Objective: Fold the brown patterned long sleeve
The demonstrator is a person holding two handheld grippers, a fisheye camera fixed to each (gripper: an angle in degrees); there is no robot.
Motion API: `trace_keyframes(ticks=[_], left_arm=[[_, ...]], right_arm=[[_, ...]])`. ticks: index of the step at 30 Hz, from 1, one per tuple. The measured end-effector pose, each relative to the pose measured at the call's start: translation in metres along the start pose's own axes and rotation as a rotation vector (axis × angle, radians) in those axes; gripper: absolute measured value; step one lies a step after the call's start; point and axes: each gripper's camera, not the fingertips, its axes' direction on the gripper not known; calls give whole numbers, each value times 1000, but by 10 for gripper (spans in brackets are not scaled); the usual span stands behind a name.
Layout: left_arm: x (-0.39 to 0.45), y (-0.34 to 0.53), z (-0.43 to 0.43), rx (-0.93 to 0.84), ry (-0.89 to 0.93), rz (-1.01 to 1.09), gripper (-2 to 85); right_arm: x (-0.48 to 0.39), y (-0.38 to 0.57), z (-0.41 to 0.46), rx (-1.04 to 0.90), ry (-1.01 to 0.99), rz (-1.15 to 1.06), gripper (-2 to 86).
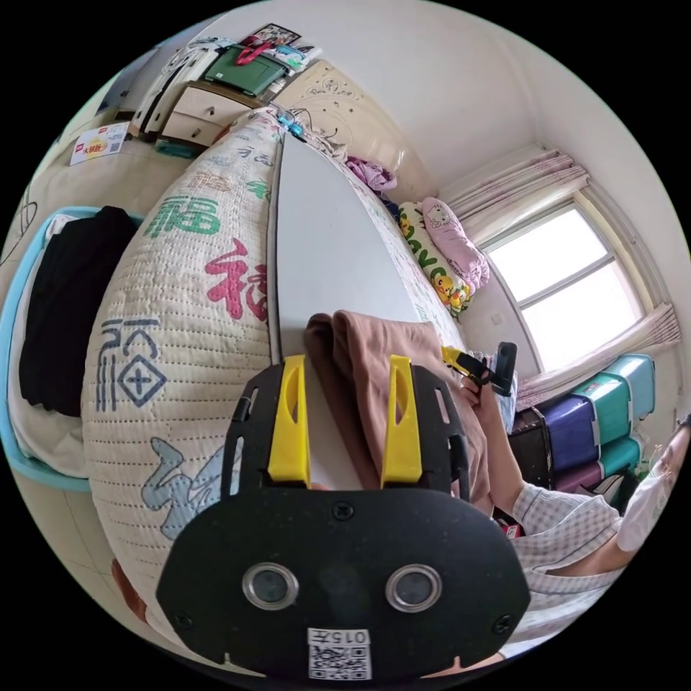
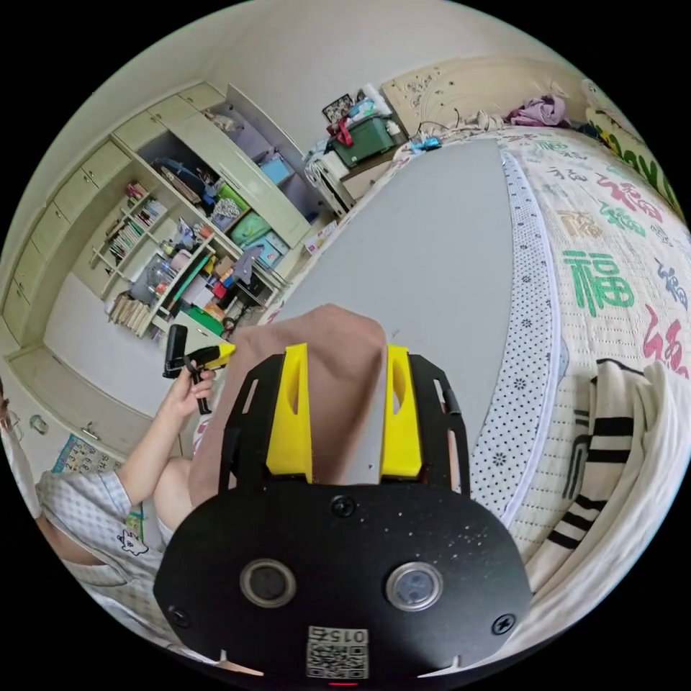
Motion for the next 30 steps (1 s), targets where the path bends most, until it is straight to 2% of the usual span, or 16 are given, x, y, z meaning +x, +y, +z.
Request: trace_keyframes(ticks=[4,16,19,22,25,30], left_arm=[[-2,2,12,-1,35,0,156],[-8,20,42,-63,43,-19,90],[6,29,35,-26,70,25,77],[41,47,15,52,137,120,73],[101,77,-19,134,124,294,72],[216,135,-64,245,169,574,72]], right_arm=[[-27,-25,26,-79,-15,13,158],[-102,-77,-1,-30,-161,117,104],[-137,-82,-18,13,-181,98,88],[-189,-85,-59,104,-232,76,81],[-258,-70,-126,236,-270,-27,80],[-378,-7,-271,479,-274,-223,80]])
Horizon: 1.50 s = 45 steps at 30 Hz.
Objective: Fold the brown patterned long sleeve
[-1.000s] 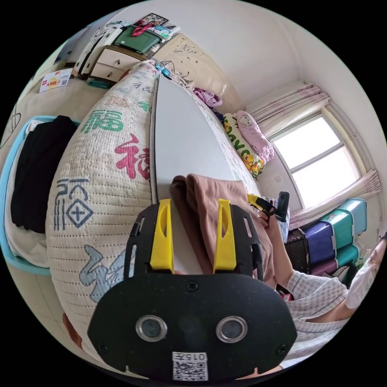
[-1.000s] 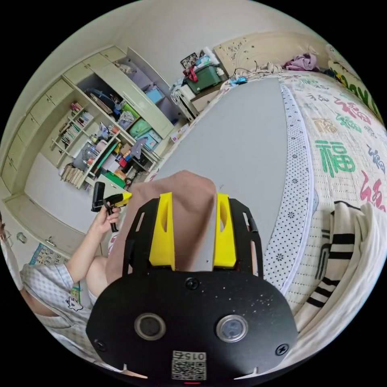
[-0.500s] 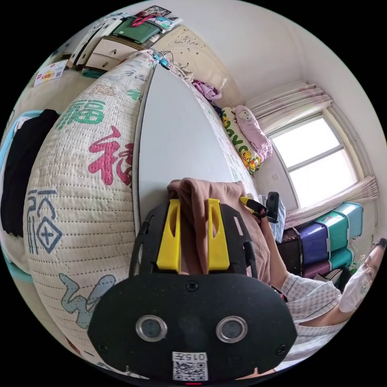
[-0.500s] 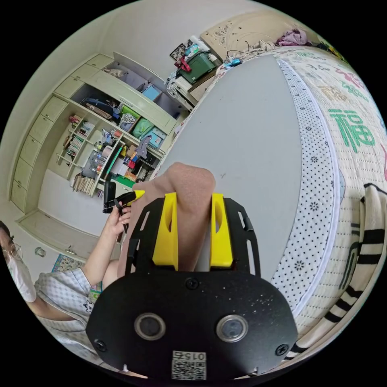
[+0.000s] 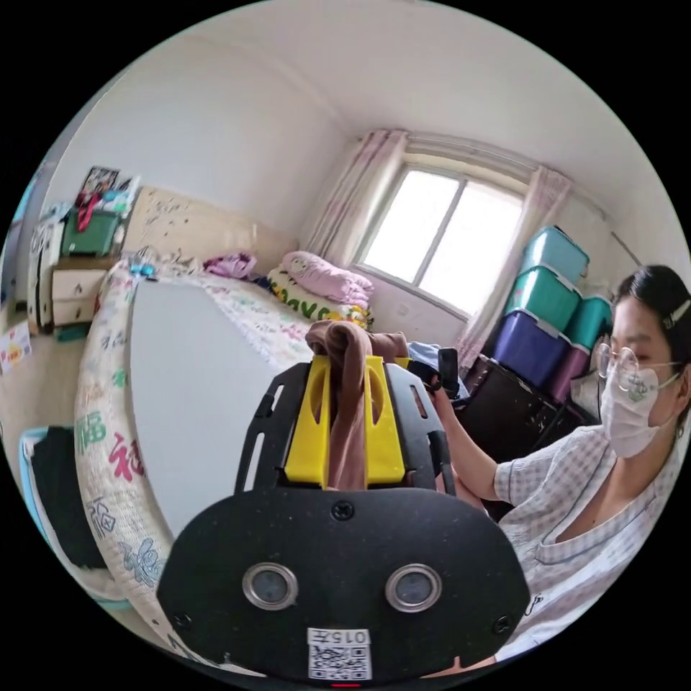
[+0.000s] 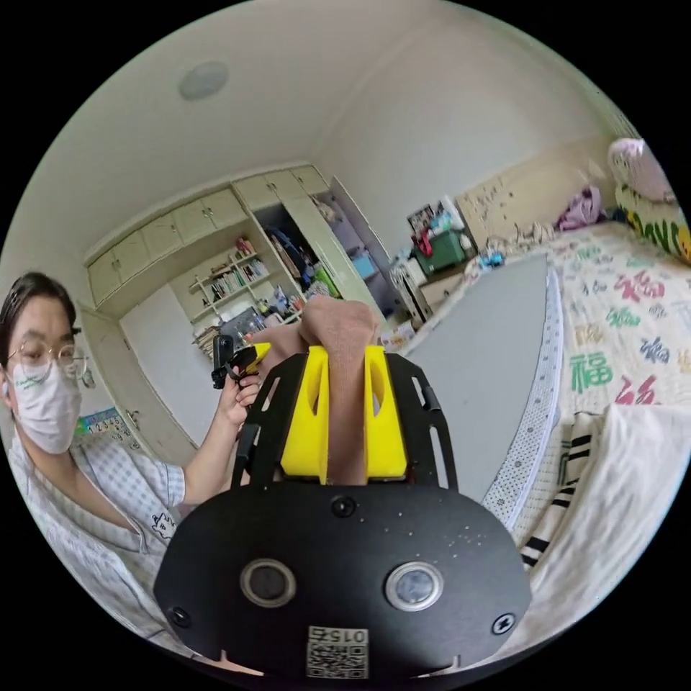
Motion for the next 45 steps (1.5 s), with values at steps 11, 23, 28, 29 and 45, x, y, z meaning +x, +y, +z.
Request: trace_keyframes(ticks=[11,23,28,29,45], left_arm=[[206,-10,75,66,200,283,71],[229,20,280,-40,364,177,70],[187,37,365,-136,263,77,69],[176,38,385,-154,236,52,69],[32,80,639,-527,-60,-218,88]], right_arm=[[-218,-33,-176,151,269,-297,80],[-182,-73,-156,101,509,-271,80],[-61,-95,-46,-29,573,-196,81],[-46,-98,-33,-35,574,-181,81],[270,-99,277,-439,1069,170,61]])
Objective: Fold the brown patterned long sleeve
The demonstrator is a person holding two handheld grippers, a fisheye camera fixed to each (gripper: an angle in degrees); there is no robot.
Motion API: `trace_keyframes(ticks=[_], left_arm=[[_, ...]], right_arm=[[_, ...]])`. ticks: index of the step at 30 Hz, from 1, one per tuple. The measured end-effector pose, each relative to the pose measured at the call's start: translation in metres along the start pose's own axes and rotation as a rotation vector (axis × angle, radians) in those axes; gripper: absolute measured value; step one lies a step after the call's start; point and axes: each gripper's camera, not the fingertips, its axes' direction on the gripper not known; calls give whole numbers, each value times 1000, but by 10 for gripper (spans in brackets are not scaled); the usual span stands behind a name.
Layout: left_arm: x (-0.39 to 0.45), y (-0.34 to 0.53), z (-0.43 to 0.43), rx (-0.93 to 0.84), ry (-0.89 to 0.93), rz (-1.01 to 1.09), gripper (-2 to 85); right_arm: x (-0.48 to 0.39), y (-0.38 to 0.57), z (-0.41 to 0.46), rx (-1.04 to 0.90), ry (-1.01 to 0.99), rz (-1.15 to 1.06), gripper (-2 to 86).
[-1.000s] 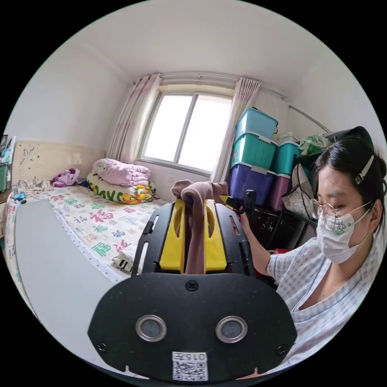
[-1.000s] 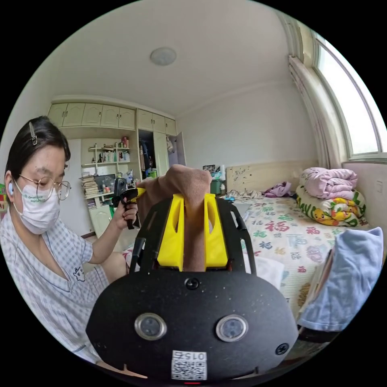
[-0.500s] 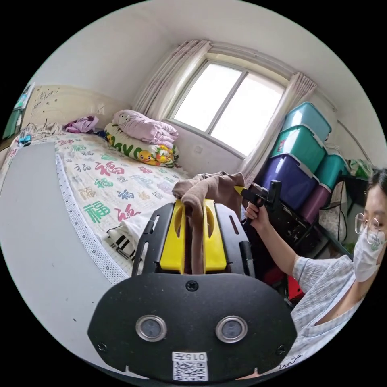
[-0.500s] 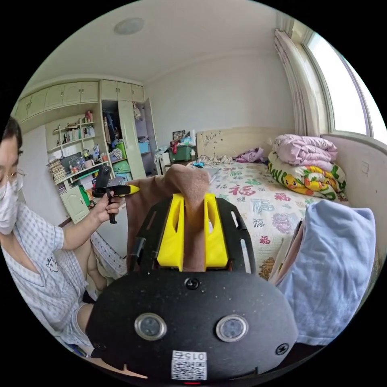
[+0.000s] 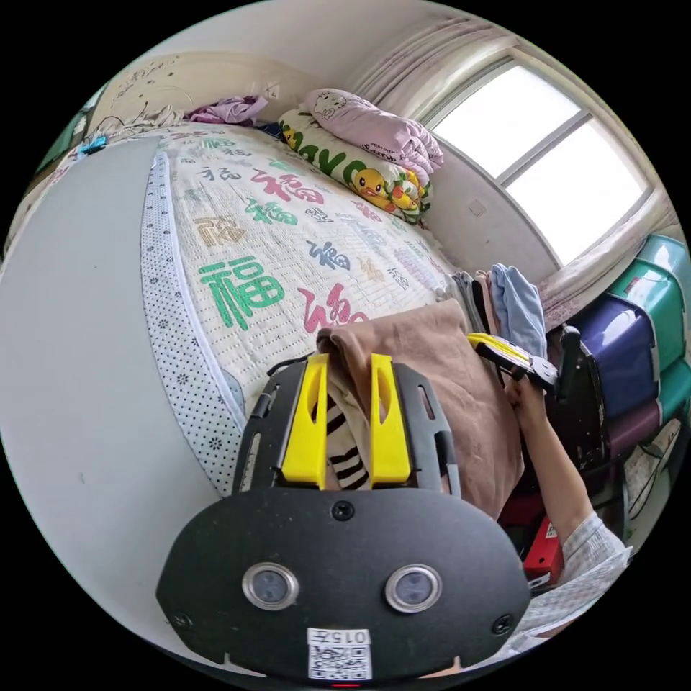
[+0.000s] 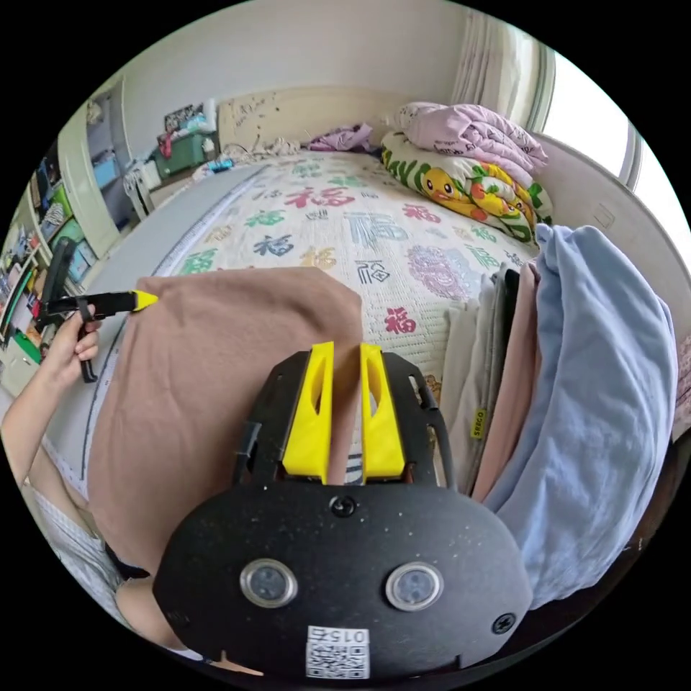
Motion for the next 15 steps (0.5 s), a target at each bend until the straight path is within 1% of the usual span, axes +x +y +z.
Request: trace_keyframes(ticks=[3,5,7,10,12,15], left_arm=[[13,-3,-7,14,-96,63,90],[28,0,-23,68,-179,116,83],[43,5,-35,121,-190,164,80],[83,11,-42,168,-102,278,79],[114,11,-33,161,-19,348,79],[170,5,7,85,136,432,82]], right_arm=[[-10,9,-30,90,-10,4,54],[-14,27,-63,163,-25,-4,56],[-14,53,-100,234,-25,-4,58],[-2,97,-144,285,45,32,67],[6,122,-154,251,76,44,87],[-8,133,-144,164,131,-24,109]])
